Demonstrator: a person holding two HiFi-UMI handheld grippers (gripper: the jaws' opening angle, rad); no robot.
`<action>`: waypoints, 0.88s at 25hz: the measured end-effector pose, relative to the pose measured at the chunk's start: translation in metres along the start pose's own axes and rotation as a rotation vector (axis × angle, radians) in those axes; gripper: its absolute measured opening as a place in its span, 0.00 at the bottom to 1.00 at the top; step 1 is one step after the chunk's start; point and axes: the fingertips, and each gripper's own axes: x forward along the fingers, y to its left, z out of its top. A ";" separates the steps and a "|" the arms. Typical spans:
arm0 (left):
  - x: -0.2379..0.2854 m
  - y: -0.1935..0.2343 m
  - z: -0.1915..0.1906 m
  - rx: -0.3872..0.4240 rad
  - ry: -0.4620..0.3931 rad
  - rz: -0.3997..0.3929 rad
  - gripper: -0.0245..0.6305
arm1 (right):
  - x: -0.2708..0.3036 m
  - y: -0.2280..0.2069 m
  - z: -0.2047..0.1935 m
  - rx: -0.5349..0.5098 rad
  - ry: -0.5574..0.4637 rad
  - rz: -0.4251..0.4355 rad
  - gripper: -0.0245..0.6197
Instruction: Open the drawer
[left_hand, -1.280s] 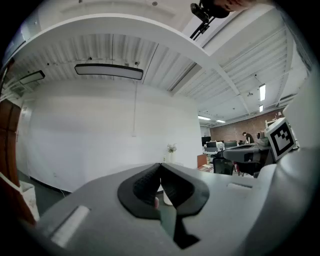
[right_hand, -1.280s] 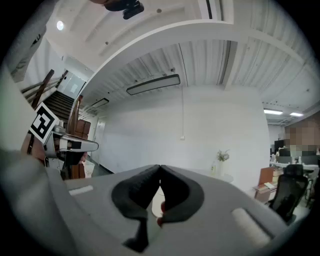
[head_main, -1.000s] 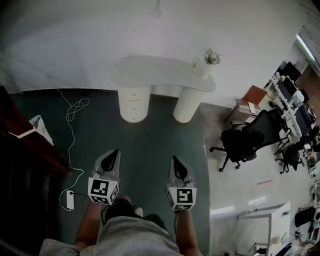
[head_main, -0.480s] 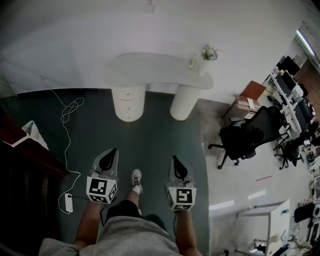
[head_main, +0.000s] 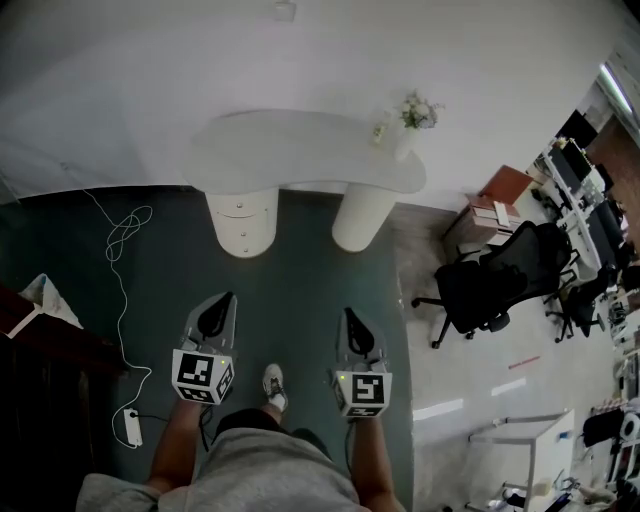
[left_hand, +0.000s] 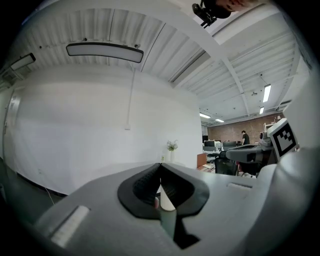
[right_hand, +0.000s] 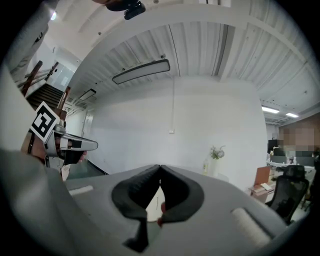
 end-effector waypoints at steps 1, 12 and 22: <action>0.013 0.005 0.001 -0.002 0.004 0.003 0.05 | 0.015 -0.004 0.002 0.001 -0.001 0.006 0.04; 0.110 0.077 -0.006 -0.037 0.039 0.076 0.05 | 0.158 -0.013 0.001 0.002 0.032 0.099 0.04; 0.134 0.139 -0.023 -0.077 0.056 0.196 0.05 | 0.237 0.013 -0.004 -0.029 0.059 0.214 0.04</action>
